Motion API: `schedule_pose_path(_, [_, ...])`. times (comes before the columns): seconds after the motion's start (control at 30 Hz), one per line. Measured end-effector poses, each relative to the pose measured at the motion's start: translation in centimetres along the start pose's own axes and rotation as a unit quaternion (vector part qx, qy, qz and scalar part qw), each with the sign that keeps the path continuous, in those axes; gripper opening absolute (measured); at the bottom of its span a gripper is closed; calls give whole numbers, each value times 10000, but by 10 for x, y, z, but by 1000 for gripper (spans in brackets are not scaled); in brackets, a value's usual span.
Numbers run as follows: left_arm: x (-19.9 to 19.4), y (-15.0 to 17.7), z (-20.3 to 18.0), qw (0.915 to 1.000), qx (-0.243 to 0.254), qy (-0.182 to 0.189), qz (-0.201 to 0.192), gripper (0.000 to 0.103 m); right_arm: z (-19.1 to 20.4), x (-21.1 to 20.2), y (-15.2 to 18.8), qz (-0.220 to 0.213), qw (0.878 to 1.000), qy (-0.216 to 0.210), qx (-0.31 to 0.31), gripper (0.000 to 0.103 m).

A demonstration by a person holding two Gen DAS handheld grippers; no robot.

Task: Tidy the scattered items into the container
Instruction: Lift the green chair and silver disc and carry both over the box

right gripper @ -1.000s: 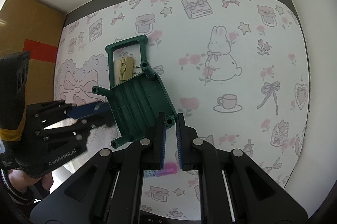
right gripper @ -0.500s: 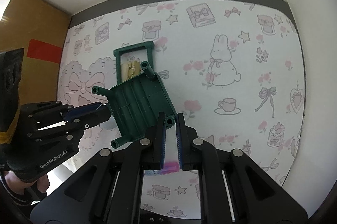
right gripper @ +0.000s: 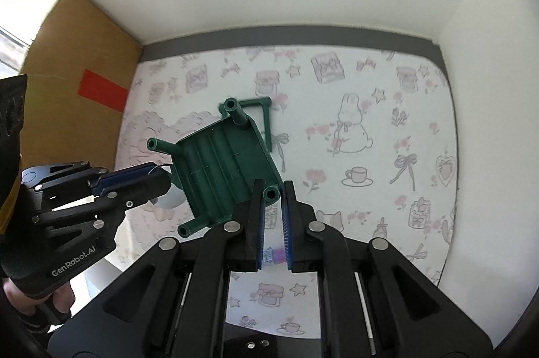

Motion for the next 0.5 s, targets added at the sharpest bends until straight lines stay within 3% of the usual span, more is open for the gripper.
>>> schedule_pose_path(0.5, [-122, 15, 5, 9918, -240, -154, -1248, 11, 50, -90, 4, -890, 9952, 109, -392, 9])
Point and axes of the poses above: each gripper's, at about its wrist camera, not at the fingertips, and x roughly the way its jaws point, z to its left, y to its underside, the point moved 3 cm from there along x, roughly the way its jaws point, and after that the axes turned 11 degrees about z, right-handed, at the moved point
